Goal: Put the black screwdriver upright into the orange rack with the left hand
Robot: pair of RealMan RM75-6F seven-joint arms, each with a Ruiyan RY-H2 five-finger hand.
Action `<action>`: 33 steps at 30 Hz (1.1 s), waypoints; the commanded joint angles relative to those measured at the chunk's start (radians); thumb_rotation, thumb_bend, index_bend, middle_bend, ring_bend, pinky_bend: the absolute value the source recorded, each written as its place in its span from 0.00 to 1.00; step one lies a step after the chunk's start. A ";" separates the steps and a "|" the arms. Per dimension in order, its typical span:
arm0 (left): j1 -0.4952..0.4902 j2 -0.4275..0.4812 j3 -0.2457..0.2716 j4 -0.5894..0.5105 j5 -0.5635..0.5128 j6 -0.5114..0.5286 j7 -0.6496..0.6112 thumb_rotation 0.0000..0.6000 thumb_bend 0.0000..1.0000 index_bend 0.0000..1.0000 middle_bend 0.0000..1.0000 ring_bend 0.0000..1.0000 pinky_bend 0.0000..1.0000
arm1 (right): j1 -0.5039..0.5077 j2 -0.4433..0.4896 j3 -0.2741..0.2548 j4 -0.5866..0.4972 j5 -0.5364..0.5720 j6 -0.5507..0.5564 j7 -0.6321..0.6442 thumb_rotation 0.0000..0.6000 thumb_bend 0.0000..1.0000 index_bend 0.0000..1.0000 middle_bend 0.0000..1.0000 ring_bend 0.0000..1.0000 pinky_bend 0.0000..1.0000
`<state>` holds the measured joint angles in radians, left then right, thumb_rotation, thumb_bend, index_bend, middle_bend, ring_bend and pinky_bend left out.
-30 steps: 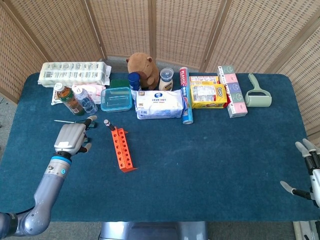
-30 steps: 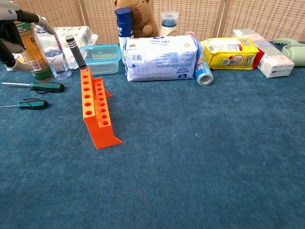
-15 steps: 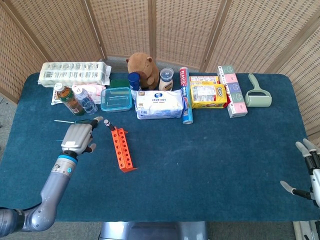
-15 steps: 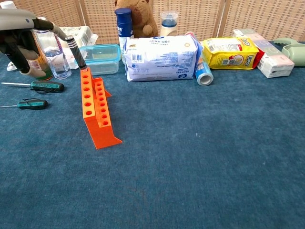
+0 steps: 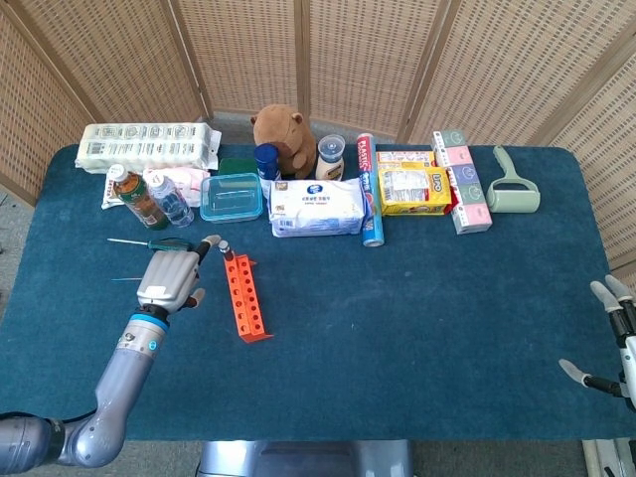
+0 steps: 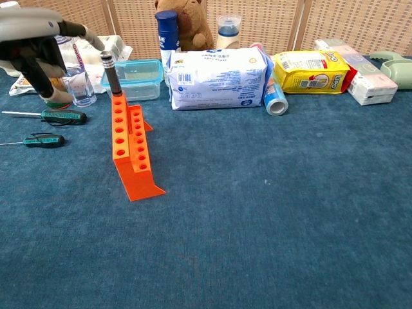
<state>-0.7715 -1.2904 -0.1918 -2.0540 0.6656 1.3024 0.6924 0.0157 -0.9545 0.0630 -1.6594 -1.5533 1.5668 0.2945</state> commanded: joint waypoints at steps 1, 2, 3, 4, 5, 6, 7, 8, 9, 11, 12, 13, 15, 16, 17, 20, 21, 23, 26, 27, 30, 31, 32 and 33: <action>0.015 0.030 0.000 -0.032 0.026 0.028 -0.002 1.00 0.29 0.13 1.00 1.00 0.97 | 0.000 0.000 0.000 0.000 -0.001 -0.001 -0.002 1.00 0.00 0.02 0.00 0.00 0.00; 0.020 0.043 0.000 -0.045 0.034 0.039 -0.002 1.00 0.29 0.13 1.00 1.00 0.97 | 0.000 -0.001 0.000 -0.001 -0.001 -0.001 -0.003 1.00 0.00 0.02 0.00 0.00 0.00; 0.026 0.057 0.001 -0.061 0.039 0.048 -0.001 1.00 0.29 0.13 1.00 1.00 0.97 | 0.000 -0.001 -0.001 -0.001 -0.001 -0.001 -0.004 1.00 0.00 0.02 0.00 0.00 0.00; 0.031 0.070 0.002 -0.076 0.042 0.055 -0.001 1.00 0.29 0.13 1.00 1.00 0.97 | 0.001 -0.002 -0.001 -0.001 0.000 -0.002 -0.006 1.00 0.00 0.02 0.00 0.00 0.00; 0.036 0.084 0.002 -0.090 0.045 0.060 -0.001 1.00 0.29 0.13 1.00 1.00 0.97 | 0.001 -0.003 -0.001 -0.002 0.000 -0.003 -0.009 1.00 0.00 0.02 0.00 0.00 0.00; 0.040 0.096 0.002 -0.100 0.050 0.066 -0.001 1.00 0.29 0.13 1.00 1.00 0.97 | 0.002 -0.003 -0.001 -0.002 0.000 -0.004 -0.011 1.00 0.00 0.02 0.00 0.00 0.00; 0.045 0.108 0.002 -0.109 0.056 0.073 -0.003 1.00 0.29 0.13 1.00 1.00 0.97 | 0.002 -0.004 -0.001 -0.003 0.000 -0.005 -0.013 1.00 0.00 0.02 0.00 0.00 0.00; 0.053 0.123 0.003 -0.119 0.067 0.079 -0.009 1.00 0.29 0.13 0.99 0.99 0.97 | 0.002 -0.005 -0.002 -0.003 -0.001 -0.005 -0.016 1.00 0.00 0.02 0.00 0.00 0.00; 0.060 0.134 0.004 -0.126 0.077 0.084 -0.016 1.00 0.29 0.13 0.98 0.98 0.96 | 0.002 -0.005 -0.002 -0.004 -0.001 -0.005 -0.017 1.00 0.00 0.02 0.00 0.00 0.00; 0.077 0.158 0.012 -0.135 0.105 0.090 -0.033 1.00 0.29 0.13 0.84 0.89 0.88 | 0.002 -0.006 -0.002 -0.004 -0.001 -0.005 -0.020 1.00 0.00 0.02 0.00 0.00 0.00; 0.087 0.171 0.019 -0.140 0.117 0.089 -0.043 1.00 0.28 0.12 0.76 0.85 0.83 | 0.002 -0.006 -0.002 -0.005 -0.001 -0.005 -0.021 1.00 0.00 0.02 0.00 0.00 0.00; 0.096 0.185 0.026 -0.143 0.128 0.086 -0.053 1.00 0.27 0.10 0.62 0.76 0.74 | 0.002 -0.006 -0.002 -0.005 0.000 -0.006 -0.022 1.00 0.00 0.02 0.00 0.00 0.00; 0.115 0.216 0.044 -0.140 0.160 0.067 -0.079 1.00 0.25 0.04 0.37 0.62 0.60 | 0.003 -0.007 -0.002 -0.005 0.001 -0.007 -0.025 1.00 0.00 0.02 0.00 0.00 0.00; 0.125 0.230 0.052 -0.134 0.183 0.055 -0.101 1.00 0.23 0.01 0.26 0.55 0.54 | 0.003 -0.008 -0.002 -0.005 0.001 -0.007 -0.026 1.00 0.00 0.02 0.00 0.00 0.00; 0.140 0.249 0.064 -0.124 0.215 0.036 -0.138 1.00 0.22 0.00 0.17 0.43 0.50 | 0.003 -0.008 -0.002 -0.006 0.000 -0.007 -0.027 1.00 0.00 0.02 0.00 0.00 0.00; 0.173 0.297 0.092 -0.095 0.290 -0.020 -0.235 1.00 0.22 0.00 0.02 0.09 0.38 | 0.003 -0.010 -0.002 -0.007 0.000 -0.007 -0.033 1.00 0.00 0.02 0.00 0.00 0.00; 0.181 0.306 0.098 -0.085 0.310 -0.030 -0.256 1.00 0.22 0.00 0.01 0.07 0.36 | 0.003 -0.010 -0.002 -0.007 -0.001 -0.007 -0.034 1.00 0.00 0.02 0.00 0.00 0.00; 0.204 0.323 0.114 -0.058 0.364 -0.040 -0.307 1.00 0.20 0.00 0.00 0.04 0.30 | 0.003 -0.010 -0.003 -0.008 -0.001 -0.006 -0.036 1.00 0.00 0.02 0.00 0.00 0.00; 0.244 0.333 0.141 -0.015 0.445 -0.021 -0.351 1.00 0.16 0.00 0.00 0.01 0.23 | 0.001 -0.012 -0.002 -0.009 -0.001 -0.003 -0.041 1.00 0.00 0.02 0.00 0.00 0.00; 0.260 0.334 0.154 0.000 0.471 -0.006 -0.356 1.00 0.15 0.00 0.00 0.00 0.21 | 0.001 -0.012 -0.002 -0.009 -0.001 -0.003 -0.042 1.00 0.00 0.02 0.00 0.00 0.00; 0.337 0.327 0.208 0.074 0.586 0.075 -0.374 1.00 0.11 0.00 0.00 0.00 0.16 | 0.001 -0.013 -0.001 -0.012 0.001 0.000 -0.048 1.00 0.00 0.02 0.00 0.00 0.00; 0.357 0.321 0.219 0.098 0.614 0.100 -0.380 1.00 0.10 0.00 0.00 0.00 0.15 | 0.001 -0.014 0.000 -0.013 0.001 0.000 -0.049 1.00 0.00 0.02 0.00 0.00 0.00; 0.380 0.314 0.231 0.126 0.643 0.130 -0.391 1.00 0.10 0.00 0.00 0.00 0.14 | 0.001 -0.014 0.000 -0.014 0.000 0.000 -0.049 1.00 0.00 0.02 0.00 0.00 0.00; 0.412 0.301 0.246 0.168 0.683 0.168 -0.415 1.00 0.09 0.00 0.00 0.00 0.13 | 0.001 -0.014 0.001 -0.015 0.000 0.002 -0.050 1.00 0.00 0.02 0.00 0.00 0.00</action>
<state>-0.4415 -0.9714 0.0018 -1.9806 1.2551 1.3785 0.3264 0.0164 -0.9682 0.0632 -1.6736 -1.5531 1.5681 0.2448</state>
